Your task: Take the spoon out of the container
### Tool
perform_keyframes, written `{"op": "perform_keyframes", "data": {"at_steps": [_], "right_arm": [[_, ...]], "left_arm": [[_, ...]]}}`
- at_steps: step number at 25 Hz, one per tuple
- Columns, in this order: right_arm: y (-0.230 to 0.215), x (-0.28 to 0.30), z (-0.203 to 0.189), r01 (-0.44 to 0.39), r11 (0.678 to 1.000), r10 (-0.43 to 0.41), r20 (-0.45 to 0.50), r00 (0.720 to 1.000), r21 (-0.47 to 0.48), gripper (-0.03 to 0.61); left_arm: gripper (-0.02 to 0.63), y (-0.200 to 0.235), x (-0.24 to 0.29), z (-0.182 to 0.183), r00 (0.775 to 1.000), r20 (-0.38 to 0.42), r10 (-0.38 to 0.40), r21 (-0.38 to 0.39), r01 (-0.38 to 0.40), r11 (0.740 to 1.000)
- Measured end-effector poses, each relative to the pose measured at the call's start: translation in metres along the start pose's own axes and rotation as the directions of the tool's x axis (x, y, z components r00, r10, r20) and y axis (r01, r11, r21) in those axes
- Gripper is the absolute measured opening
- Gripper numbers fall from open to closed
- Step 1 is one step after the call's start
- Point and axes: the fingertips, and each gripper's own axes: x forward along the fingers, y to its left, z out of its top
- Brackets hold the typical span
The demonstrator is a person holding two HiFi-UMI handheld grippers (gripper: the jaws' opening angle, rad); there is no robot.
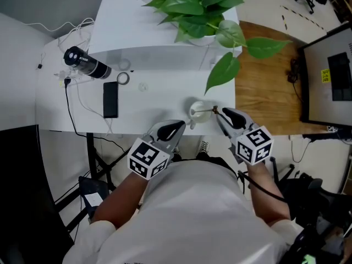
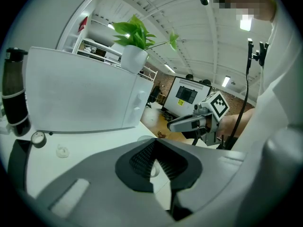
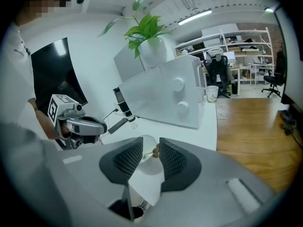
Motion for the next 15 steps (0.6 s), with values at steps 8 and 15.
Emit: {"op": "perform_keyframes", "data": {"at_steps": [8,15], "right_arm": [[-0.012,0.011,-0.005,0.003,0.998,-0.003,-0.009,1.0,0.055,0.14],[-0.012,0.025,-0.015,-0.02,0.994,0.025,-0.044,0.999,0.104,0.152]], "left_arm": [[0.005,0.005,0.003,-0.004,1.0,-0.01,0.005,-0.009,-0.005,1.0],[0.004,0.009,0.006,-0.007,1.0,-0.019,0.008,-0.015,-0.009,1.0]]}}
